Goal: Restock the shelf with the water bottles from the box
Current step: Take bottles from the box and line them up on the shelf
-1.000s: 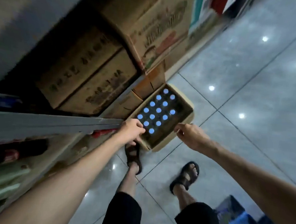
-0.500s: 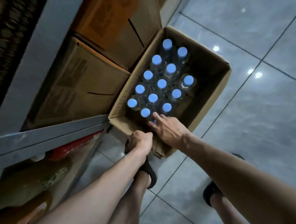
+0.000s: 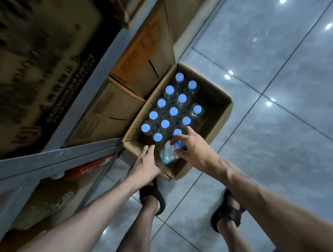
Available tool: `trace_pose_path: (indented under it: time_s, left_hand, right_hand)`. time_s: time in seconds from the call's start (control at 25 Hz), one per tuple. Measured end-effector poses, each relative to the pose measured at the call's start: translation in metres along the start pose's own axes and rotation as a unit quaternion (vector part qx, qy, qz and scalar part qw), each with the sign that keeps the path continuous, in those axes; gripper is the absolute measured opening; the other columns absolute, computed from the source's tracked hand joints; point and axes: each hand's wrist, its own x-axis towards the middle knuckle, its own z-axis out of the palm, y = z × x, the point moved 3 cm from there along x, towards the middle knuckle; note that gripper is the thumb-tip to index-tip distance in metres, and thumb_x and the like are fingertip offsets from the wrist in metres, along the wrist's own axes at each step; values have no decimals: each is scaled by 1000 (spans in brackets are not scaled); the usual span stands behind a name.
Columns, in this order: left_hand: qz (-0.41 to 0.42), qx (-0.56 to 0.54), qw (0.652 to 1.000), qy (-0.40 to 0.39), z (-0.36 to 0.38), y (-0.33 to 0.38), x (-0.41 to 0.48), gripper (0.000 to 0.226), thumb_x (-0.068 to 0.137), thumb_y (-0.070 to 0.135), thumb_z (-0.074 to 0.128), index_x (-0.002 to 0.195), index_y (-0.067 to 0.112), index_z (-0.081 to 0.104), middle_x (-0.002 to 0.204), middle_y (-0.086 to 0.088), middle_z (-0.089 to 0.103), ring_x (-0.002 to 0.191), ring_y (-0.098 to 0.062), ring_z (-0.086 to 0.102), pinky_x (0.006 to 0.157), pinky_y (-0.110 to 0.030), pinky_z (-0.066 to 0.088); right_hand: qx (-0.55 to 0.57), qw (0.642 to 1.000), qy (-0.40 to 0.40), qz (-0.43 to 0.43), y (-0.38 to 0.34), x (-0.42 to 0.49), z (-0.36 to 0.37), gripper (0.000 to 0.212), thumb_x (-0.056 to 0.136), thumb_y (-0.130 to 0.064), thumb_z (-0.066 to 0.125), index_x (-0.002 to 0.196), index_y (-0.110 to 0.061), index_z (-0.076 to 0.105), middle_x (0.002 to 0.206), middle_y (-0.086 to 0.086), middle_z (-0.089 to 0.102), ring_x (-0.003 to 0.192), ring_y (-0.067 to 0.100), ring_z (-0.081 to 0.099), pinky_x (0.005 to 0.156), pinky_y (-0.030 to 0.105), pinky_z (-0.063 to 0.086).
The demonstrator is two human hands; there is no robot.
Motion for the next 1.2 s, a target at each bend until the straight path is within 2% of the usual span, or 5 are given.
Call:
trace_pose_path:
  time_s: [0.32, 0.52, 0.64, 0.92, 1.2]
  left_hand:
    - [200, -88, 967, 132, -161, 142, -243, 91, 53, 63, 64, 127, 10, 51, 115, -3, 65, 103, -17, 61, 79, -18, 39]
    - [265, -238, 932, 67, -273, 198, -418, 60, 73, 11, 82, 123, 14, 48, 100, 8, 67, 81, 14, 60, 69, -3, 42]
    - [307, -312, 899, -19, -328, 205, -492, 44, 79, -9, 69, 114, 15, 58, 94, 10, 74, 87, 2, 67, 74, -12, 51]
    - [305, -410, 850, 125, -395, 175, -556, 40, 77, 10, 77, 114, 4, 63, 105, -7, 73, 97, -23, 70, 82, -32, 57]
    - [228, -392, 826, 335, -414, 141, -552, 61, 55, 42, 88, 107, 24, 63, 96, 5, 74, 88, -9, 71, 81, -41, 59]
  right_hand:
    - [112, 989, 84, -52, -189, -147, -270, 21, 79, -20, 76, 99, -22, 70, 93, 7, 57, 70, 21, 66, 67, 39, 58]
    - [165, 969, 18, -181, -342, -232, -417, 23, 80, -6, 74, 102, -13, 72, 84, 7, 66, 59, 17, 61, 54, 25, 49]
    - [138, 960, -27, -242, -428, -261, -470, 28, 83, -1, 70, 110, -7, 68, 79, 11, 65, 63, 18, 55, 55, 22, 48]
    - [104, 968, 54, -223, -545, -269, -462, 28, 92, -28, 65, 119, -23, 61, 78, -15, 62, 64, -5, 56, 60, 16, 42]
    - [109, 971, -92, -192, -576, -236, -413, 24, 82, -22, 77, 104, -23, 67, 84, -12, 73, 77, -5, 67, 66, 10, 50]
